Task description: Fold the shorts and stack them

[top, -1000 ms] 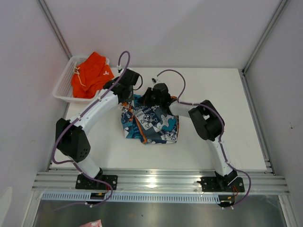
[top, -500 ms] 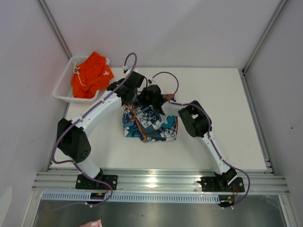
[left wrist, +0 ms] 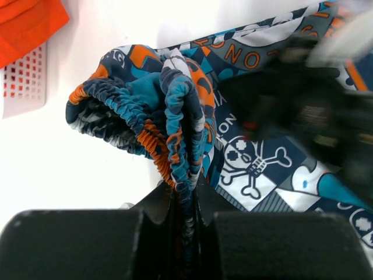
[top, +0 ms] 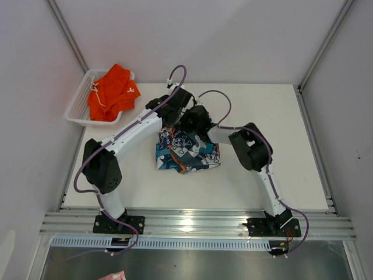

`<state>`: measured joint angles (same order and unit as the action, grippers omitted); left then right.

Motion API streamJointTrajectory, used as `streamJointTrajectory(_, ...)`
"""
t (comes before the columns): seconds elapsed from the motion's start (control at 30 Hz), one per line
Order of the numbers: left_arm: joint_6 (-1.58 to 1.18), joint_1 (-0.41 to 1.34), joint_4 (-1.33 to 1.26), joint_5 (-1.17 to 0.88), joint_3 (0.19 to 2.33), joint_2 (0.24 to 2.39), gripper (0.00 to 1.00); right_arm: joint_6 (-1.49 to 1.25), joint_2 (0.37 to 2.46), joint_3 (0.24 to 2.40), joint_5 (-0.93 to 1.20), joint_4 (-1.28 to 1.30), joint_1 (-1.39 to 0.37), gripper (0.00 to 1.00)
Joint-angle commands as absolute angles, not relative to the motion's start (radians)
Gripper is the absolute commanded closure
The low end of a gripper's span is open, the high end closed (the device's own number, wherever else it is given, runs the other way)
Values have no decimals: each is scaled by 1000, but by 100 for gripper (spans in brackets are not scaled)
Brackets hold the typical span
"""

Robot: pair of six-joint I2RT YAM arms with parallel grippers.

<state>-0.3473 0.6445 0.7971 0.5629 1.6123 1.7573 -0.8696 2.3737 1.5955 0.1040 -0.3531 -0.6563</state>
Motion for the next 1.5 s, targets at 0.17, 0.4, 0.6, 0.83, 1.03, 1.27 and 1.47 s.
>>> streamJointTrajectory(0.17, -391, 664, 900, 587, 1847, 1894, 100, -770, 1889, 1238, 164, -340, -442, 93)
streamJointTrajectory(0.4, -396, 715, 939, 640, 1916, 1973, 100, -638, 1709, 959, 172, -190, -394, 96)
streamJointTrajectory(0.6, -396, 758, 951, 684, 1922, 2006, 100, -649, 1733, 884, 247, -203, -423, 98)
streamJointTrajectory(0.83, -411, 802, 995, 741, 1937, 2037, 100, -658, 1743, 830, 178, -195, -524, 99)
streamJointTrajectory(1.03, -443, 847, 1009, 732, 1963, 2089, 100, -733, 1756, 753, 114, -268, -597, 100)
streamJointTrajectory(1.27, -472, 879, 1045, 695, 2091, 2207, 100, -798, 1758, 689, 66, -360, -670, 100)
streamJointTrajectory(1.47, -486, 890, 1020, 663, 2091, 2227, 100, -879, 1648, 525, -41, -529, -675, 100)
